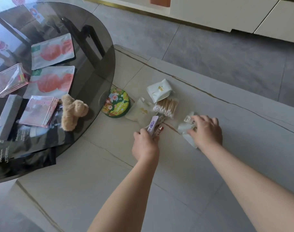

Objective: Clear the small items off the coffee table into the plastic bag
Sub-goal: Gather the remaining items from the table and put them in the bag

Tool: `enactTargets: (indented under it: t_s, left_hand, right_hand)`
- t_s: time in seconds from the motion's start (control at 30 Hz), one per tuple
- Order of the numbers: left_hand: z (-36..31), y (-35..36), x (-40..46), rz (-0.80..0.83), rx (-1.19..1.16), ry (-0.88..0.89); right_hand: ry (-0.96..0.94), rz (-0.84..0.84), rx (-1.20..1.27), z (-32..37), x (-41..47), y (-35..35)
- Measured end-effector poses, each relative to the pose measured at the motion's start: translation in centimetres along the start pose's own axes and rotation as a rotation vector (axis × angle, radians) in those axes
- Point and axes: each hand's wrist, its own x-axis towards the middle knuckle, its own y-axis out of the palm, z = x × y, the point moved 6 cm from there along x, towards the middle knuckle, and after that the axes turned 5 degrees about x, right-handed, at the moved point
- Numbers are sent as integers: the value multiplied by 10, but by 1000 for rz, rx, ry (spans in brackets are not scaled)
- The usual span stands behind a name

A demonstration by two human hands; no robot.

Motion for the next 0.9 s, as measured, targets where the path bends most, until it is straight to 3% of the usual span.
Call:
enactTargets:
  t_s: [0.17,0.37,0.53,0.63,0.9]
  left_hand:
    - [20,16,-24,152,58,-15]
    - [38,12,-58,236,-184,-70]
    - [52,-9,-90,391,-699,-233]
    - [62,-28,-112,409,-848,-283]
    - [104,-137,-212,382,-976,-349]
  right_hand:
    - [207,40,73,-7,-32,9]
    - [322,251,31,-9,-67,17]
    - [389,408,523,12,-104,6]
    - [442,476,792,28,-131,-7]
    - [390,636,906,116,-222,-80]
